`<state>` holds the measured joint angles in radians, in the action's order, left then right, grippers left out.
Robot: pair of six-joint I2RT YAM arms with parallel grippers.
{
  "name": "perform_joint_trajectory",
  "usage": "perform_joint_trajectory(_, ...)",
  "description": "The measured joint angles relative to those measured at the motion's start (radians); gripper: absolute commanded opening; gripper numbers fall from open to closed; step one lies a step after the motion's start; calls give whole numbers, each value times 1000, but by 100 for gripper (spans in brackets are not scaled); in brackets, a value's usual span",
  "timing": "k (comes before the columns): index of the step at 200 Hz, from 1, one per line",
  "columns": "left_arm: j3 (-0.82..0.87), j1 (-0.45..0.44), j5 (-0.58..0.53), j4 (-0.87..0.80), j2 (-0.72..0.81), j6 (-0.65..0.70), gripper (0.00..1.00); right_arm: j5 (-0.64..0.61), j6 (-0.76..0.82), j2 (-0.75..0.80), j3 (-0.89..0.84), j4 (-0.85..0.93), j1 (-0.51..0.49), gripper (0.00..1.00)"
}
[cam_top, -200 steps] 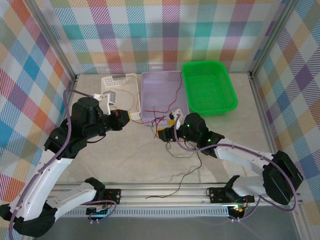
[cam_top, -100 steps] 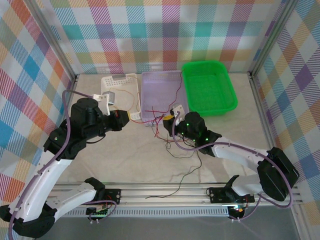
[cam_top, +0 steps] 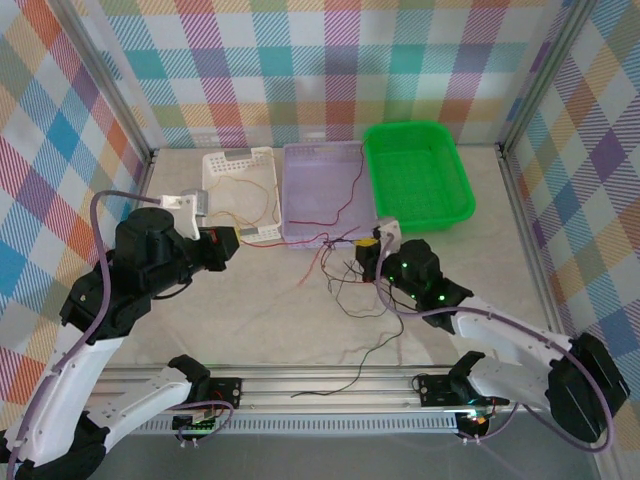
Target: Untangle the cables
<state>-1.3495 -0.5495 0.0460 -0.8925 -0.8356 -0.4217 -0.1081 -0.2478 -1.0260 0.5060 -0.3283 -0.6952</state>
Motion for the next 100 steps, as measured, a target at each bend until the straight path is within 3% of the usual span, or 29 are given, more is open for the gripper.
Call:
perform_joint_trajectory(61,-97,0,-94,-82,8,72,0,-55,-192,207,-103,214,224,0)
perform_joint_trajectory(100,-137,0,-145,-108,34,103,0,-80,-278,290,-105,377,301,0)
